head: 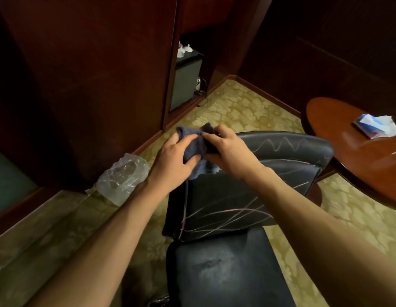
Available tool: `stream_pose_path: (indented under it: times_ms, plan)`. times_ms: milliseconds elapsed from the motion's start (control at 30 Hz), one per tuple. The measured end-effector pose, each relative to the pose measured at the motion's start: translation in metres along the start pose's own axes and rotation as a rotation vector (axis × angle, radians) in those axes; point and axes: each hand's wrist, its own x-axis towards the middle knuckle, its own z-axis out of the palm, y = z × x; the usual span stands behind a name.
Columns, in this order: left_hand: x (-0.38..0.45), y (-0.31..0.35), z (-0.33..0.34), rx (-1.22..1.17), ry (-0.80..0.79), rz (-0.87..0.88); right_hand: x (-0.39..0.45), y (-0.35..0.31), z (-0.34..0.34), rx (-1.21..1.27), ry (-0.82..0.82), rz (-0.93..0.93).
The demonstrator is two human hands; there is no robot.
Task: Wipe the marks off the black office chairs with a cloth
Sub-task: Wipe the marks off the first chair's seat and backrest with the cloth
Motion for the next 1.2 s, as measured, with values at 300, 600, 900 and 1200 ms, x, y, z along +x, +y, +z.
stream_pose_path:
  times_ms: [300,600,900,1200]
  plan:
    - [0.027,0.019,0.039,0.331,0.167,0.195,-0.009,0.039,-0.011,-0.013,0.122,-0.037]
    - [0.071,0.071,0.075,0.394,0.107,0.189,-0.025,0.103,-0.020,-0.019,0.186,0.131]
    - [0.059,0.027,0.052,0.505,0.300,0.175,0.009,0.068,0.008,0.041,0.199,0.022]
    - [0.087,0.088,0.127,0.296,0.202,0.386,-0.061,0.137,-0.023,-0.008,0.232,0.265]
